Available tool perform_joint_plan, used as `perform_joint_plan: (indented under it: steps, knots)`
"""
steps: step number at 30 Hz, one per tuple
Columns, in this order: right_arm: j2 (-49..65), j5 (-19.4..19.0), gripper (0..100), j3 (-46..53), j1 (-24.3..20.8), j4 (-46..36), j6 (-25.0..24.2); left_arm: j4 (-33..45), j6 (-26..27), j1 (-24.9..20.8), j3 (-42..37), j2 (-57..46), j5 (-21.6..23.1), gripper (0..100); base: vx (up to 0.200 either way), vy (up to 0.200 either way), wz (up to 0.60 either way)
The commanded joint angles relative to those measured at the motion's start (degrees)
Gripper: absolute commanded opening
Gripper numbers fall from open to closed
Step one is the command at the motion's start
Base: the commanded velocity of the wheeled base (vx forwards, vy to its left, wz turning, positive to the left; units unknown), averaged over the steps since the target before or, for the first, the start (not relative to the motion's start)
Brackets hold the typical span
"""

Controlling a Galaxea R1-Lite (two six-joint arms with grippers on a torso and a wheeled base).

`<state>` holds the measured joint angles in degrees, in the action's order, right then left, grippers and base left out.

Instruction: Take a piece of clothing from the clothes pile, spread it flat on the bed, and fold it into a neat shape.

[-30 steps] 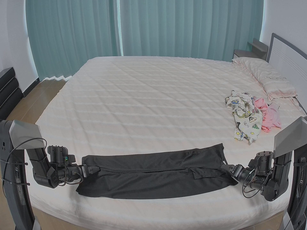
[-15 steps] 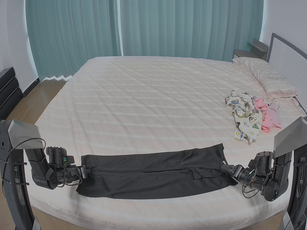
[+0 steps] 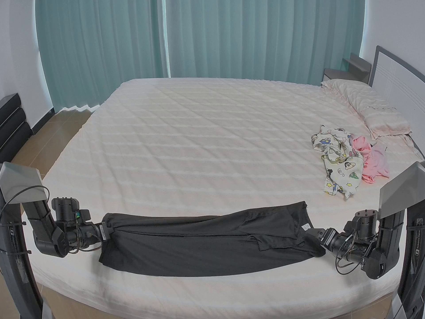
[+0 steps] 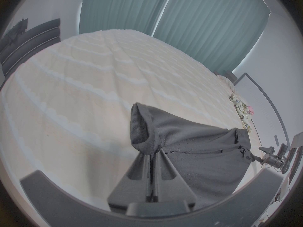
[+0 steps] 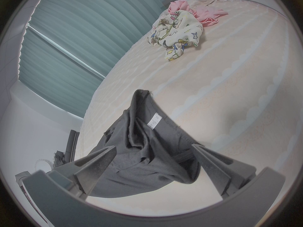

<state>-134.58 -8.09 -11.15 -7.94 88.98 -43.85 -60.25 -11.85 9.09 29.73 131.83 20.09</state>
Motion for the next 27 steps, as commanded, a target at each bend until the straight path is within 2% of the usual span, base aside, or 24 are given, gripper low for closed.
perform_joint_plan:
  steps: [1, 9, 13, 17, 22, 24, 27]
  knots:
    - [-0.06, 0.01, 100, -0.01, -0.06, 0.67, -0.01, 0.74, -0.02, 1.28, 0.06, -1.84, 0.04, 0, 0.000, 0.000, 0.00]
    - [-0.15, 0.01, 100, -0.10, -0.06, 0.67, -0.01, 4.17, 0.07, 4.62, 1.20, -4.48, 0.30, 0, 0.000, 0.000, 0.00]
    - [-0.15, 0.01, 100, -0.18, -0.06, 0.67, -0.10, 4.35, 0.07, 7.87, 2.08, -4.83, 0.65, 0, 0.000, 0.000, 0.00]
    - [-0.06, 0.01, 100, -0.10, -0.06, 0.67, -0.10, 5.67, -0.02, 12.18, 2.61, -7.73, 5.75, 0, 0.000, 0.000, 0.00]
    - [-0.06, 0.01, 100, -0.27, 0.03, 0.67, -0.10, 14.98, -0.10, 17.01, 6.92, -12.12, 9.27, 0, 0.000, 0.000, 0.00]
    - [-0.06, 0.01, 100, -0.18, 0.03, 0.67, -0.10, 18.23, -0.19, 18.06, 7.88, -13.88, 11.37, 0, 0.000, 0.000, 0.00]
    - [0.02, 0.01, 100, -0.27, 0.03, 0.67, -0.10, 21.13, -0.37, 17.80, 7.71, -16.52, 11.73, 0, 0.000, 0.000, 0.00]
